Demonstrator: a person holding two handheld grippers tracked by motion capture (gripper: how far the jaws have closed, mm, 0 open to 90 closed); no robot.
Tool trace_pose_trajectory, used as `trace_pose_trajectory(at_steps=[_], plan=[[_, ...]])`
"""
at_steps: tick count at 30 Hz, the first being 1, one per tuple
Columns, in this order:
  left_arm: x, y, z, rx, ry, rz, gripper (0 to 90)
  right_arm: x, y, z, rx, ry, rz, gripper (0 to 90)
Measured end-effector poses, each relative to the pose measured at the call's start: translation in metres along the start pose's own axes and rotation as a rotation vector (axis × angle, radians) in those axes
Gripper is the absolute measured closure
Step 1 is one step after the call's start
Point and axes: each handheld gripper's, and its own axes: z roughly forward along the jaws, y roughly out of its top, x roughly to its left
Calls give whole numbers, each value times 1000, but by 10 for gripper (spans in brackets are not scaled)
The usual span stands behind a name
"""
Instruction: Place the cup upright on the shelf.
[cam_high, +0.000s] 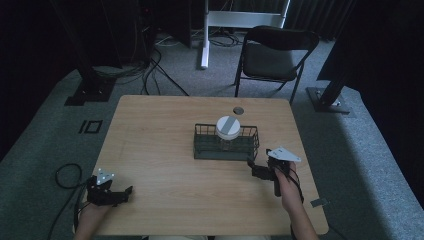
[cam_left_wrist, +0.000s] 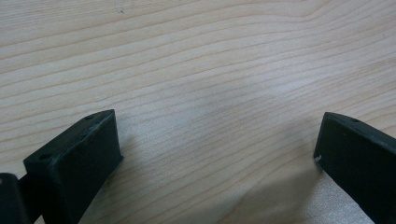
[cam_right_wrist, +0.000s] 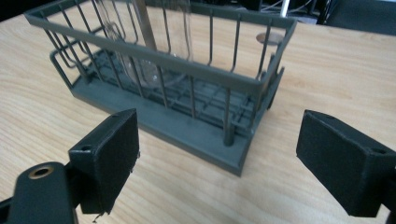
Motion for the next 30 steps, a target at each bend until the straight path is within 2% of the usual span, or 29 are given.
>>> trace_pose_trajectory(at_steps=[16,30], plan=[[0,0,0,0,0,0,6,-13,-28,1,81,4,10,130],[0,0,0,0,0,0,6,-25,-43,-1,132,-10,30,131]])
